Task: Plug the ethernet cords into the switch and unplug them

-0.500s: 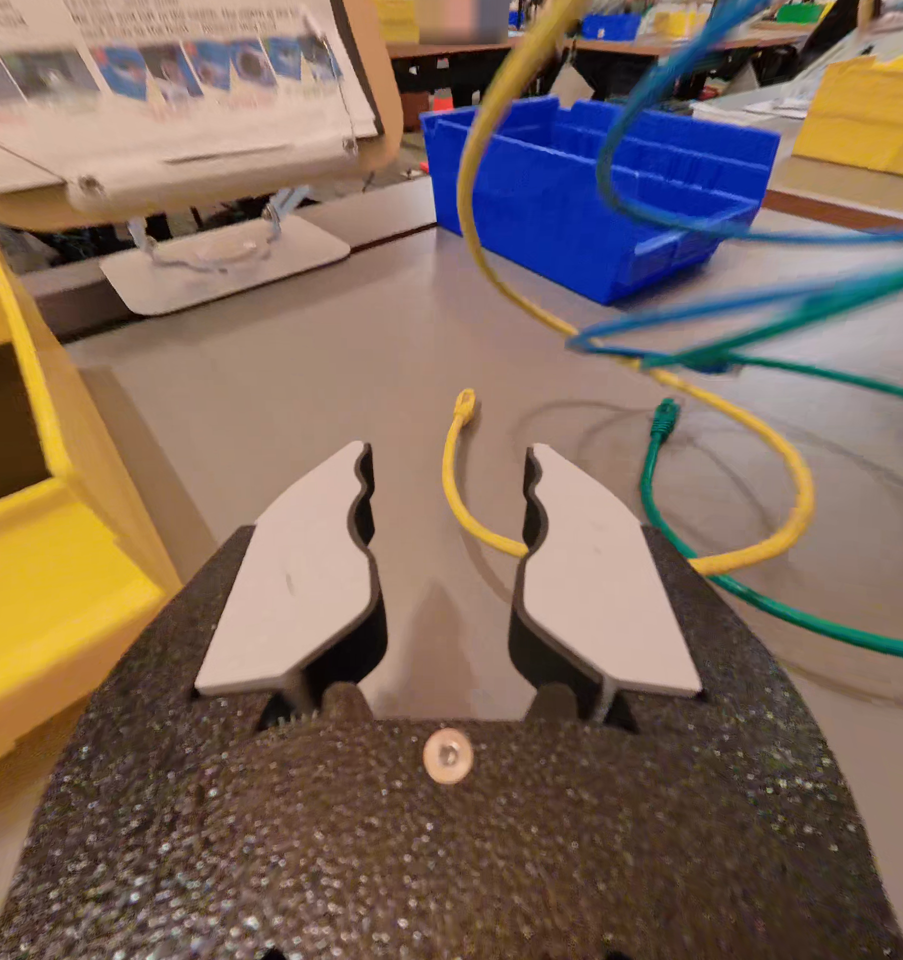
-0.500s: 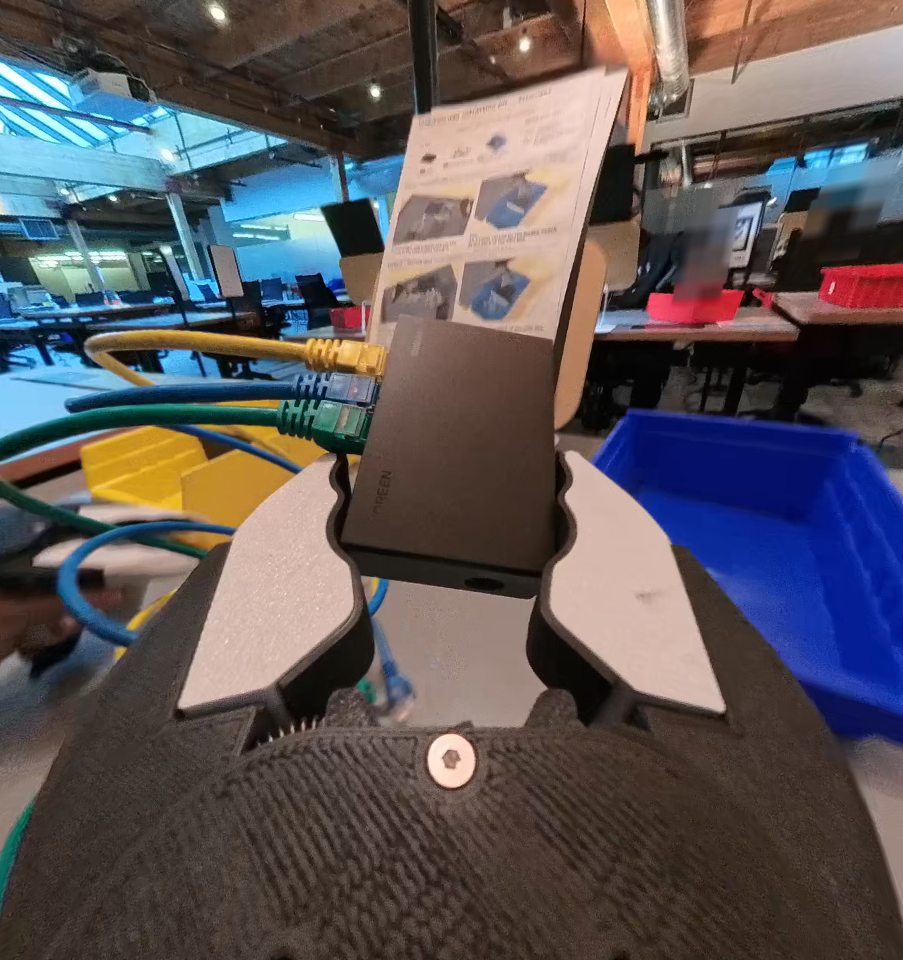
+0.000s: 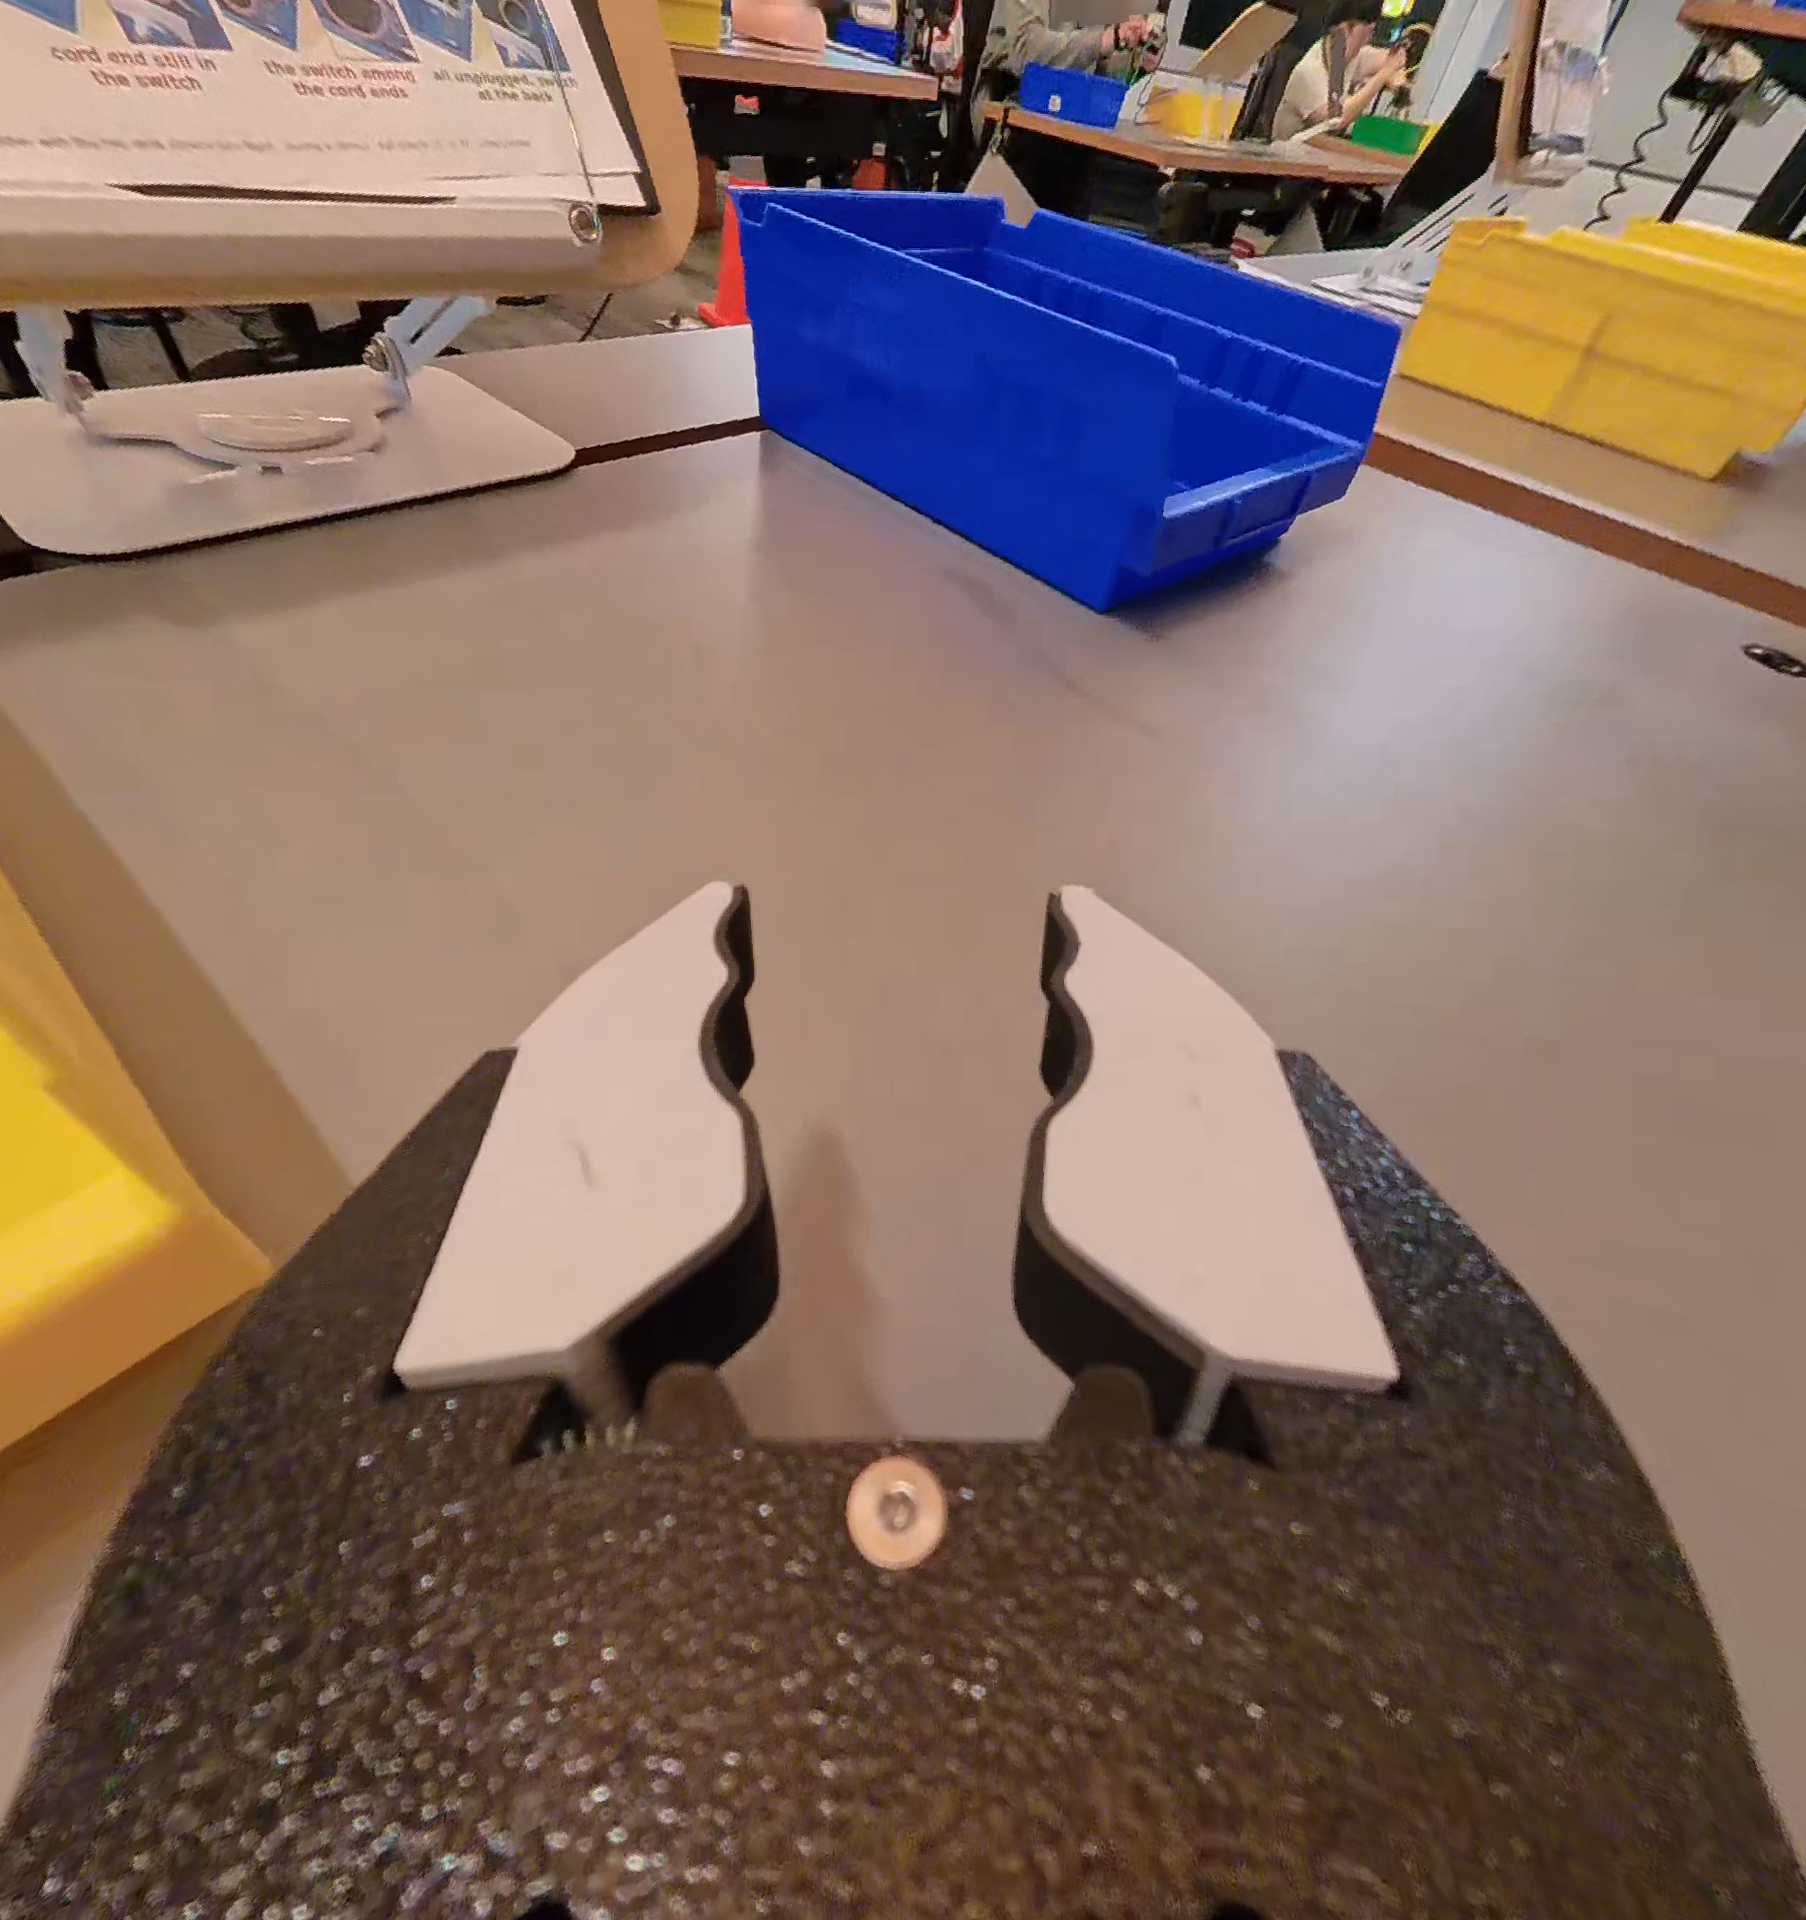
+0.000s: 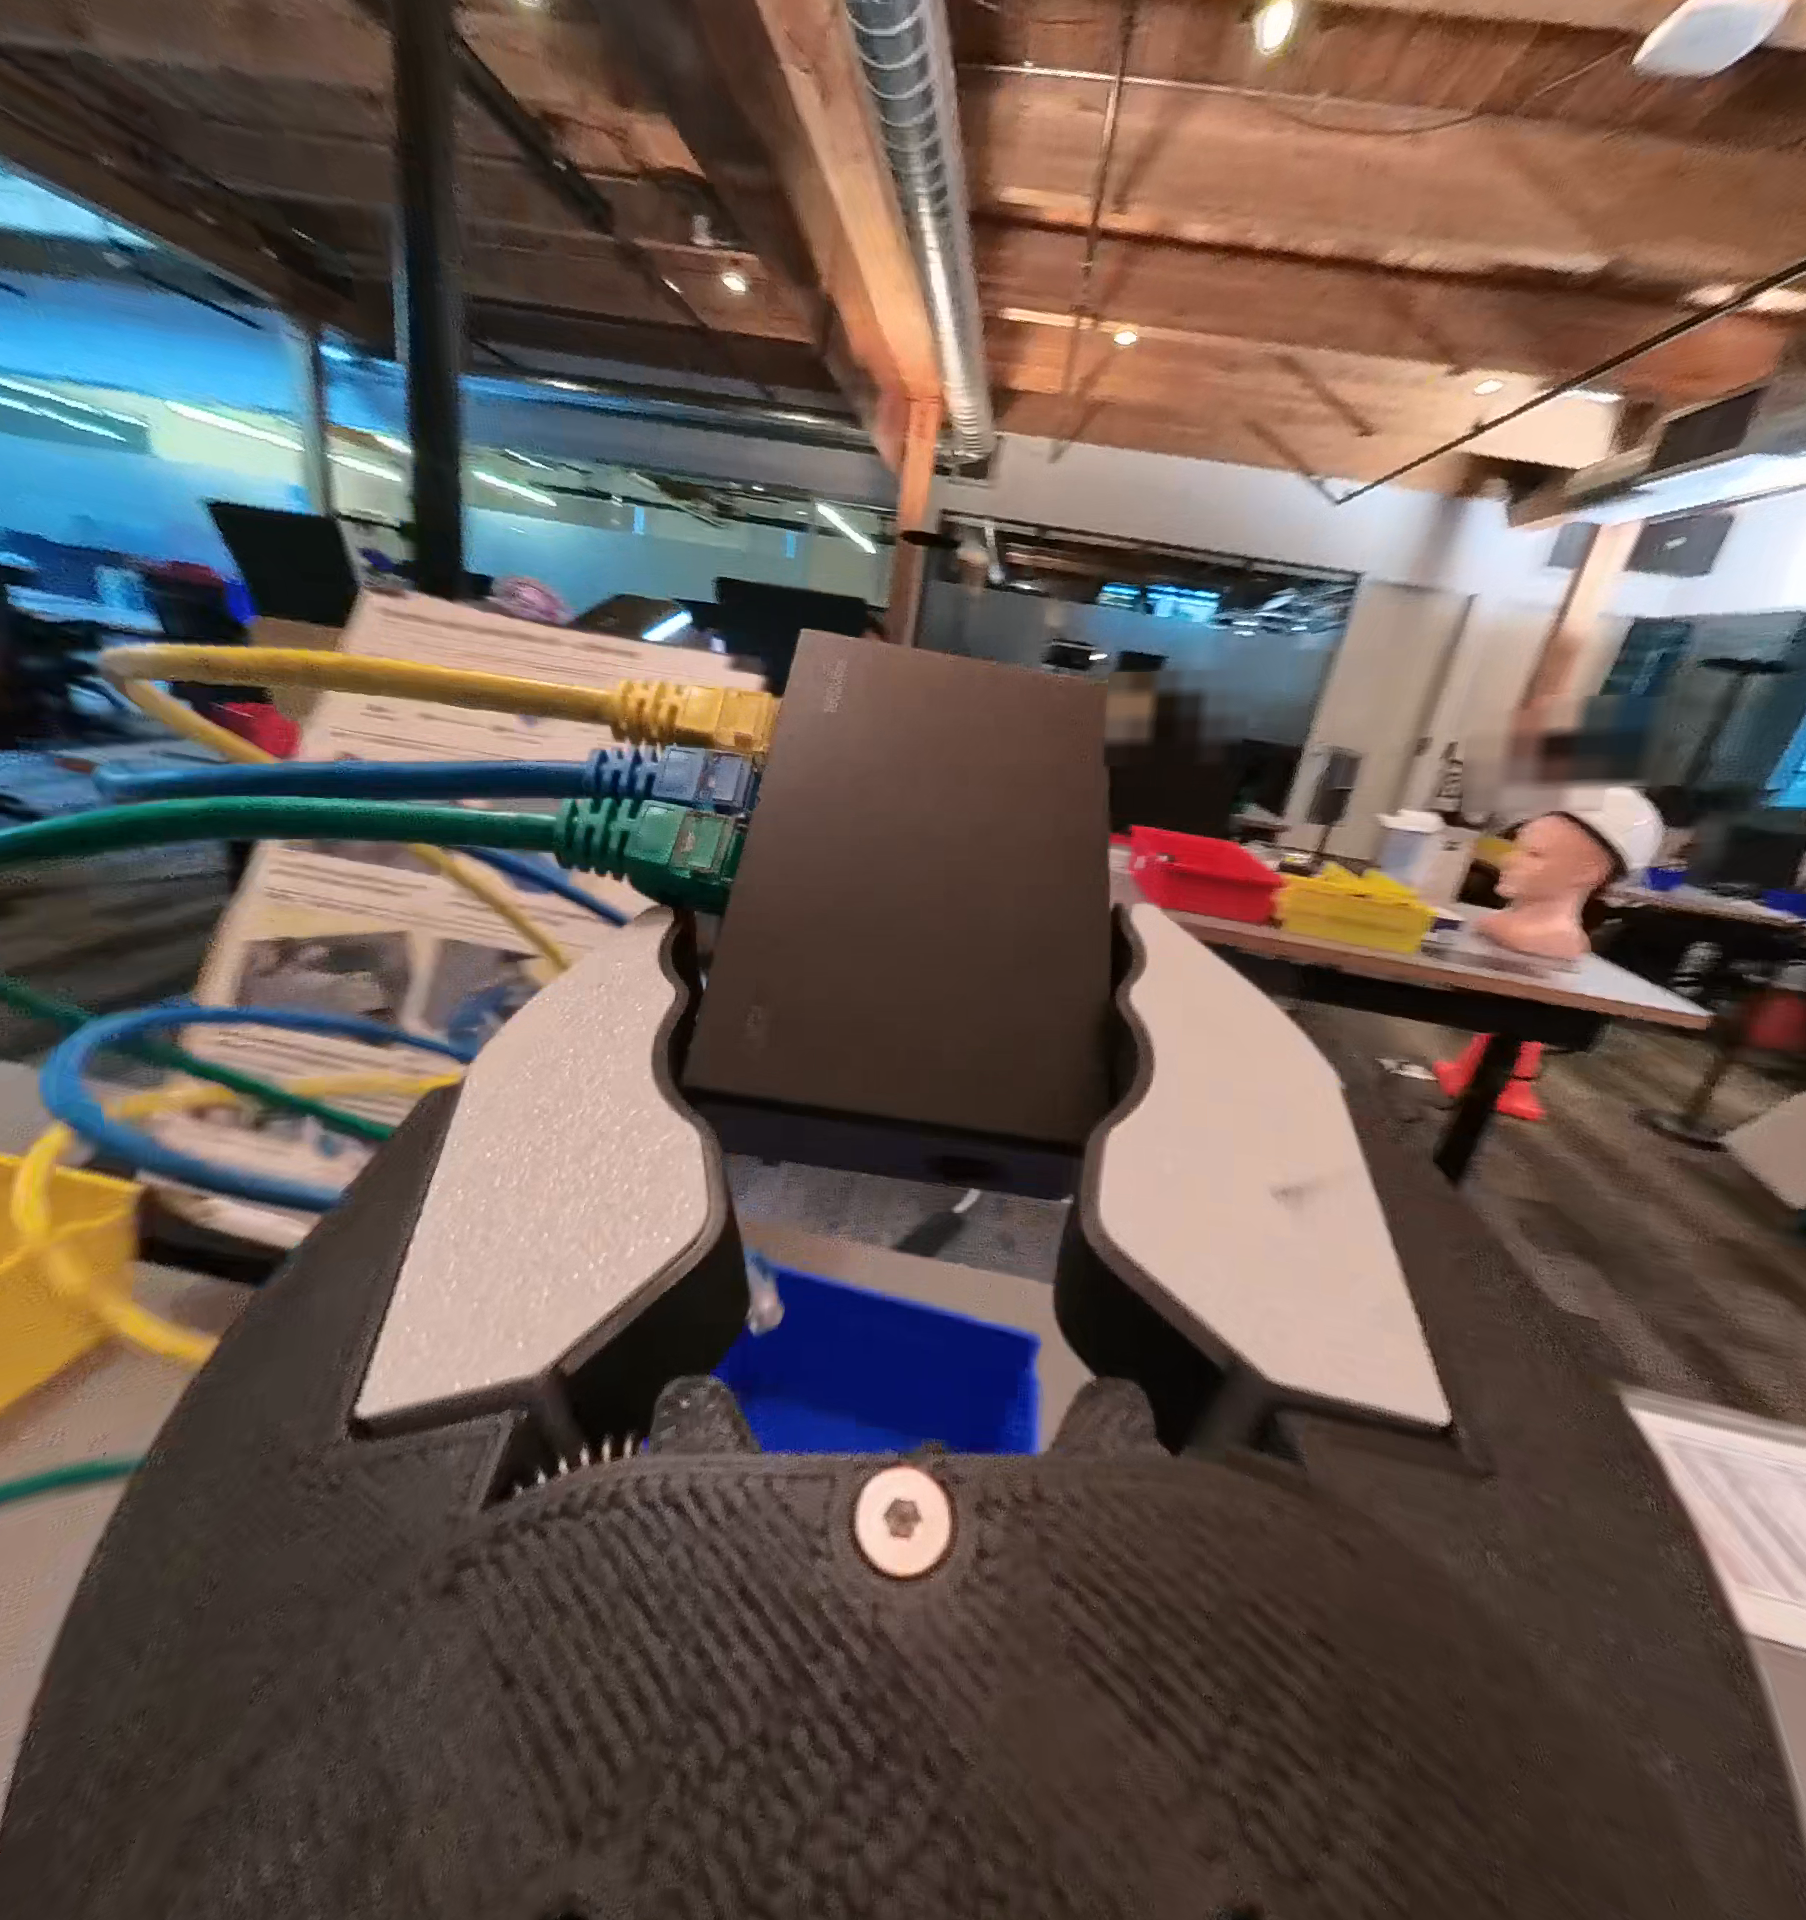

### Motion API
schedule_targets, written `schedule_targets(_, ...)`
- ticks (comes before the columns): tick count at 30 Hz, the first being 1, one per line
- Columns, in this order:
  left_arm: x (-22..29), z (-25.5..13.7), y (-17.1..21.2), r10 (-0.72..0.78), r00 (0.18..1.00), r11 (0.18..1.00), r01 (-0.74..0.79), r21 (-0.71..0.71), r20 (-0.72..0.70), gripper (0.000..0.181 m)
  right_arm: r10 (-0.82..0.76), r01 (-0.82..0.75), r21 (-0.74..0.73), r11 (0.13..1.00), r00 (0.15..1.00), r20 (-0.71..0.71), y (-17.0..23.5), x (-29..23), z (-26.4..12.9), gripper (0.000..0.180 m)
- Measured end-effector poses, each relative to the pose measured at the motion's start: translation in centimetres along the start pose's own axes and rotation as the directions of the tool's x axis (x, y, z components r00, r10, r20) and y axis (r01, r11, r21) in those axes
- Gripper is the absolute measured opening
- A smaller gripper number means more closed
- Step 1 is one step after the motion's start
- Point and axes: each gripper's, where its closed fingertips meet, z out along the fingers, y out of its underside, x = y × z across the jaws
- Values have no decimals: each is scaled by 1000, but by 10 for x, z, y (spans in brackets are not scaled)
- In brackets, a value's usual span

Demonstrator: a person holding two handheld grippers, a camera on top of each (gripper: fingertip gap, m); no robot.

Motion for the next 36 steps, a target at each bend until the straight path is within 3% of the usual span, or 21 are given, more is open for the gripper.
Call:
schedule_targets(3,0,0,-1,-12,1000,1000,12,6,-18,52,-20,16,-70,997,999,-50,35,19,31,75)
schedule_targets(7,2,-2,-3,-9,999,1000,10,24,-33,50,-75,43,-254,966,990,-117,137,25,51,75)
schedule_targets(12,5,-3,-4,5,999,999,-3,32,-46,48,-142,55,-468,882,978,-153,259,7,39,76)
schedule_targets(16,8,-4,-5,19,999,999,-17,41,-51,47,-136,23,-540,841,976,-170,309,-6,21,75)
schedule_targets(20,7,-4,-5,13,999,999,-11,40,-51,46,-123,48,-689,723,991,-61,354,-22,0,76)
schedule_targets(23,8,-4,-4,27,999,999,-25,37,-48,46,-132,115,-822,558,990,49,389,-24,-26,85)
schedule_targets(25,10,-4,-4,44,998,998,-42,37,-44,46,-128,155,-828,539,987,101,391,-25,-35,86)
schedule_targets(28,11,-3,-3,60,997,998,-59,31,-41,46,-143,163,-788,594,985,96,368,-20,-42,89)
schedule_targets(32,13,-1,-1,90,995,996,-90,11,-31,47,-39,96,-698,710,995,97,330,-34,-71,88)
schedule_targets(36,17,6,5,163,987,986,-163,-40,-3,49,100,-26,-551,834,989,104,306,-64,-129,89)
